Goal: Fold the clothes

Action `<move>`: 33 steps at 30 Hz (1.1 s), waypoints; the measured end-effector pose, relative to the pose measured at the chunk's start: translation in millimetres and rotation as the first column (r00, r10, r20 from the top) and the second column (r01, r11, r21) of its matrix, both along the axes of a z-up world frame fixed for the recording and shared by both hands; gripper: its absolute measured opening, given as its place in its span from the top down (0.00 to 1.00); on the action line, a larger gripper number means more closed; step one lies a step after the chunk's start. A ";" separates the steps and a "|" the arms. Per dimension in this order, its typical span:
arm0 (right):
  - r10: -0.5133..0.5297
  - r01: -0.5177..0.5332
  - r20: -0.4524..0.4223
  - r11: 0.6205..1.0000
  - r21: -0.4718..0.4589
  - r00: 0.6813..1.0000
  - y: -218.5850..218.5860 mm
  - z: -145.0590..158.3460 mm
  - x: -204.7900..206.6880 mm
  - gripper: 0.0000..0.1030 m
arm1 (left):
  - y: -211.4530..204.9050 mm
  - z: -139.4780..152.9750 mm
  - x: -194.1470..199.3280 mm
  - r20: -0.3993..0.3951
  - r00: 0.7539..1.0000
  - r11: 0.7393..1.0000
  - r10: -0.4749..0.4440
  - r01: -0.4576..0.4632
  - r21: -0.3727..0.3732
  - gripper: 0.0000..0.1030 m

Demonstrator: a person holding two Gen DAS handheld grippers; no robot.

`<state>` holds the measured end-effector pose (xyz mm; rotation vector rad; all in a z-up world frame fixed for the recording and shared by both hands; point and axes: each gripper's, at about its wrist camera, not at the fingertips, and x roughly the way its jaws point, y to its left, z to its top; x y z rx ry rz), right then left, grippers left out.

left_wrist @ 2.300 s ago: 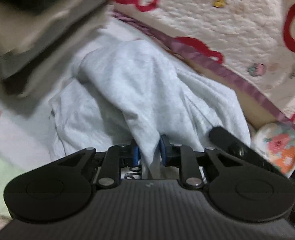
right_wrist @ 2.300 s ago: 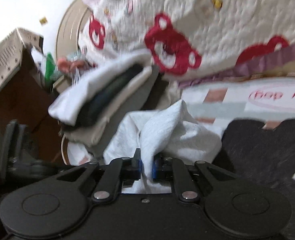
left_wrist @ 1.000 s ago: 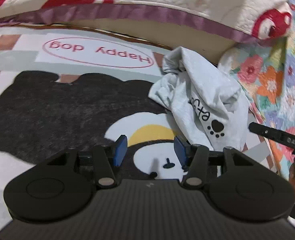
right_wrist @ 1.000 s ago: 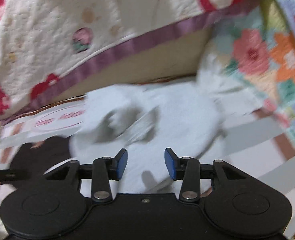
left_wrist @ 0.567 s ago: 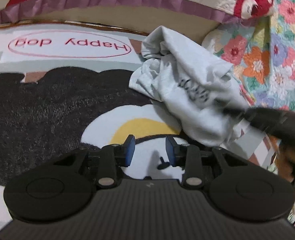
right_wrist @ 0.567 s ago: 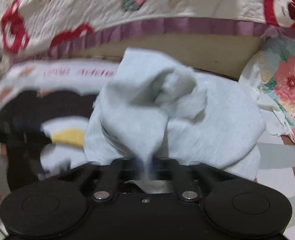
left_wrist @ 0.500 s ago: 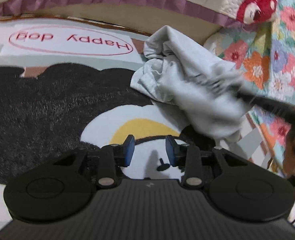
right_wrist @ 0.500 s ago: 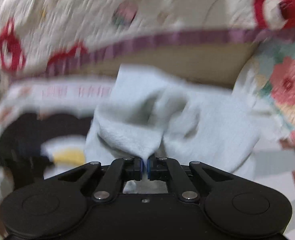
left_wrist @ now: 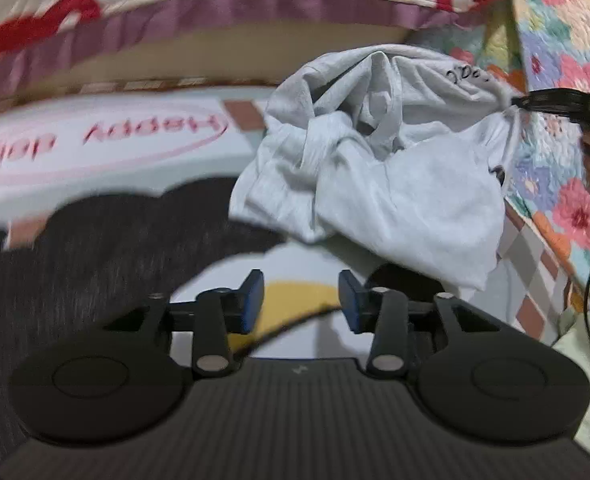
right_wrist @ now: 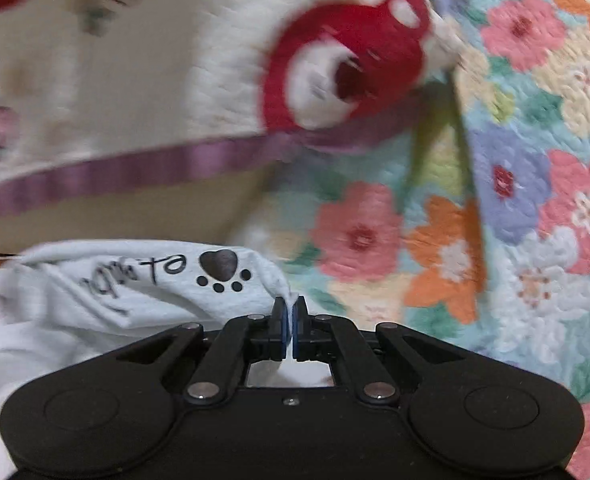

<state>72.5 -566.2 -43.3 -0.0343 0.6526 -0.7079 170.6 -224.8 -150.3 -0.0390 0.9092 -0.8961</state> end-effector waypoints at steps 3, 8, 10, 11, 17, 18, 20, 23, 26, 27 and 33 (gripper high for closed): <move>-0.021 0.027 -0.056 0.994 0.108 0.998 -12.4 -13.4 5.4 0.91 | -11.8 1.9 4.4 0.033 0.999 0.999 -0.029 0.028 0.018 0.56; 0.048 -0.049 0.010 0.979 0.196 0.999 7.7 -27.9 -23.5 0.62 | -16.0 -5.7 9.3 -0.036 0.999 1.000 -0.016 0.016 -0.020 0.54; 0.083 -0.096 0.062 0.957 0.275 0.995 16.9 -31.9 -38.7 0.62 | -16.2 -9.8 11.0 -0.076 0.997 0.999 -0.007 0.004 -0.042 0.54; 0.113 -0.141 0.104 0.936 0.323 0.988 22.6 -33.7 -48.9 0.61 | -16.2 -11.8 11.9 -0.096 0.995 0.999 -0.002 -0.003 -0.053 0.53; 0.242 -0.321 0.210 0.736 0.596 0.947 64.3 -59.8 -78.2 0.44 | -16.8 -24.1 17.1 -0.216 0.976 0.992 0.020 -0.045 -0.114 0.53; 0.266 -0.331 0.197 0.723 0.606 0.943 73.9 -64.4 -77.5 0.43 | -16.8 -26.2 17.9 -0.235 0.972 0.991 0.023 -0.053 -0.123 0.53; 0.340 -0.347 0.131 0.721 0.599 0.931 95.9 -73.4 -69.4 0.43 | -17.0 -30.3 19.7 -0.275 0.961 0.987 0.028 -0.069 -0.142 0.54; 0.419 -0.344 -0.036 0.788 0.510 0.907 128.5 -91.9 -51.6 0.37 | -15.9 -31.9 20.0 -0.322 0.946 0.983 0.025 -0.082 -0.166 0.54; 0.398 -0.338 -0.082 0.857 0.389 0.914 139.5 -103.1 -40.4 0.49 | -13.2 -28.0 18.1 -0.322 0.946 0.981 0.031 -0.090 -0.170 0.54; 0.383 -0.340 -0.059 0.873 0.350 0.922 139.4 -98.5 -40.2 0.77 | -11.8 -25.9 16.8 -0.310 0.950 0.981 0.036 -0.092 -0.169 0.53; 0.328 -0.345 0.128 0.927 0.148 0.936 140.6 -33.5 -56.5 0.95 | 2.0 2.8 4.3 -0.127 0.992 0.983 0.001 -0.024 -0.181 0.51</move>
